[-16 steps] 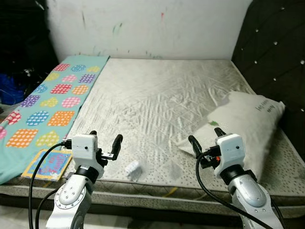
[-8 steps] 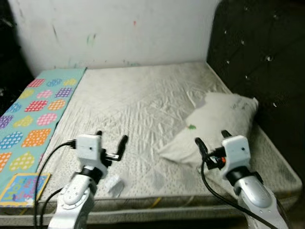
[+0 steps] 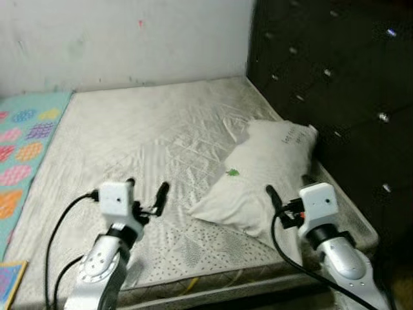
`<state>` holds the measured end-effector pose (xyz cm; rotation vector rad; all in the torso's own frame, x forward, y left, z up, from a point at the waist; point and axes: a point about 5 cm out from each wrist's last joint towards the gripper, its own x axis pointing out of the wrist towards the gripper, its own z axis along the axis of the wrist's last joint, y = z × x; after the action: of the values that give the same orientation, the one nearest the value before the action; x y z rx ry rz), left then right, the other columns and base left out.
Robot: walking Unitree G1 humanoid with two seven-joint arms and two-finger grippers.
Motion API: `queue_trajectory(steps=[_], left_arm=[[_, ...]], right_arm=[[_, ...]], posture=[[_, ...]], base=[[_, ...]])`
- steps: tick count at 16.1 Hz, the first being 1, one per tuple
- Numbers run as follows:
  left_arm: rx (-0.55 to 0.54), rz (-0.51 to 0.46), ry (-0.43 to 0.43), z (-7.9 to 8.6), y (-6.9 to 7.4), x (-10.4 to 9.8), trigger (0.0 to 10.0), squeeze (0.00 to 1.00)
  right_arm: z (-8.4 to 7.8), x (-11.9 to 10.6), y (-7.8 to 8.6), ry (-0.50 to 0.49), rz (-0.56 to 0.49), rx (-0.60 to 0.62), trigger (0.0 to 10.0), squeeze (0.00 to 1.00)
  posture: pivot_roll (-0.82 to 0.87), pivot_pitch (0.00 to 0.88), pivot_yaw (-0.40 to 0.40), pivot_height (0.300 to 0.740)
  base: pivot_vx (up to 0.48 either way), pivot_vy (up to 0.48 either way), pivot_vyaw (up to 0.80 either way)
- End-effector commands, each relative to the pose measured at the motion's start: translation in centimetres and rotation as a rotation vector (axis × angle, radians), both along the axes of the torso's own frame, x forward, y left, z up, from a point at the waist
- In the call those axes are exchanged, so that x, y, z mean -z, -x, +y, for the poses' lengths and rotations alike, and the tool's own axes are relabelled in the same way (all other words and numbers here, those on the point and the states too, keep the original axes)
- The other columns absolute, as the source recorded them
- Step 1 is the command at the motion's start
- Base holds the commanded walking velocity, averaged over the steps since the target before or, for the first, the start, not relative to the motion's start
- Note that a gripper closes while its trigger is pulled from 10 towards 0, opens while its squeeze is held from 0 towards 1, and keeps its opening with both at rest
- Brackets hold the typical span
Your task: Clean up the room
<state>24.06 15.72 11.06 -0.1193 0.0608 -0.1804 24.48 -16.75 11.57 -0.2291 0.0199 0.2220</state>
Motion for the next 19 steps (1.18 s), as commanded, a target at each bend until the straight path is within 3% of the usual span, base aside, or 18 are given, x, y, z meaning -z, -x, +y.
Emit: queue_trajectory(steps=[1,8,14,19], left_arm=[[-0.013,0.007,-0.013,0.5,0.0,0.0,10.0,0.0],[-0.015,-0.017,-0.022,0.5,-1.2,-0.5,10.0,0.0],[-0.064,-0.058,-0.018,1.1,-2.6,-0.9,10.0,0.0],[-0.078,-0.11,-0.009,0.9,-3.5,-1.6,10.0,0.0]], right_arm=[[0.7,-0.5,-0.2,-0.008,-0.023,-0.029,10.0,0.0],[1.0,-0.7,-1.2,-0.012,-0.041,-0.039,10.0,0.0],[0.3,-0.7,-3.0,-0.047,-0.054,0.038,10.0,0.0],[1.1,-1.6,-4.5,0.069,-0.138,0.022,10.0,0.0]], posture=[[-0.12,0.0,0.005,0.74],[-0.13,0.0,0.012,0.74],[-0.12,0.0,0.024,0.74],[-0.13,0.0,-0.011,0.74]], base=[[0.0,0.3,0.0],[0.0,0.309,0.0],[0.0,0.292,0.0],[0.0,0.175,0.0]])
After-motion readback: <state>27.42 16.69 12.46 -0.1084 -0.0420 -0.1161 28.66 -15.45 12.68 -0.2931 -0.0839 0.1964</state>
